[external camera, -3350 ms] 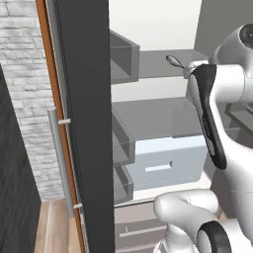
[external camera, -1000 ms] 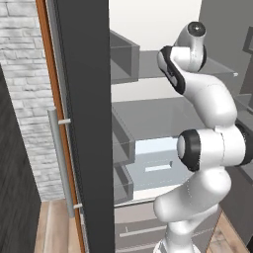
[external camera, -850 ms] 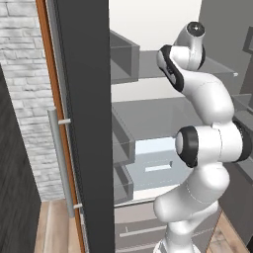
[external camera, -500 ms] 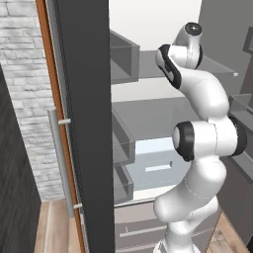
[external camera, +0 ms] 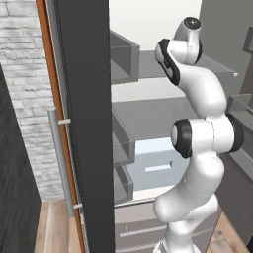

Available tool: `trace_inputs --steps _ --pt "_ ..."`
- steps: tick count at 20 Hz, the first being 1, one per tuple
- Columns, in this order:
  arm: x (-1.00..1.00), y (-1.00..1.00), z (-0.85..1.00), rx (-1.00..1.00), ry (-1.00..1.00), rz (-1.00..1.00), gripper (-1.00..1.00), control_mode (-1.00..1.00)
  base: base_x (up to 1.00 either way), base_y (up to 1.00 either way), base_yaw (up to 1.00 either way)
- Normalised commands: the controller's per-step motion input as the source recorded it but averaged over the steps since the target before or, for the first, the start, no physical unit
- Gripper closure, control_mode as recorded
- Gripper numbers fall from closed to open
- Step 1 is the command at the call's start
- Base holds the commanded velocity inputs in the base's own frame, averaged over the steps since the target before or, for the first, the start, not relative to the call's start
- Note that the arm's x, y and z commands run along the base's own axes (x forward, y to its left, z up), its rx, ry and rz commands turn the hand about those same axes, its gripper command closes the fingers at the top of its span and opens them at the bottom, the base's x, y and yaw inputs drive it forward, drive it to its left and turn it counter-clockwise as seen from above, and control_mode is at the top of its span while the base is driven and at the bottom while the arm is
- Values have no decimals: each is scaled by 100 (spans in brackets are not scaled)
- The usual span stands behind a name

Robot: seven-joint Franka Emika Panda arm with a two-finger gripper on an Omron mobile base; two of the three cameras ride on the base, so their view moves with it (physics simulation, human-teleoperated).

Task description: Place one squash and one fish in each tupperware on the nearby counter, to pack two identical lunches.

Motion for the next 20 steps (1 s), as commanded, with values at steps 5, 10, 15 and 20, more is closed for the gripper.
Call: trace_inputs --steps 5,10,15,20 --pt "-24 14 -13 0 -4 3 100 -100 0 0 0" --pt "-100 48 -11 -3 -6 5 100 -100 0 0 0" --pt "-100 1 -9 0 -5 1 100 -100 0 0 0" --pt "-100 2 0 -1 -6 0 100 -100 0 0 0"
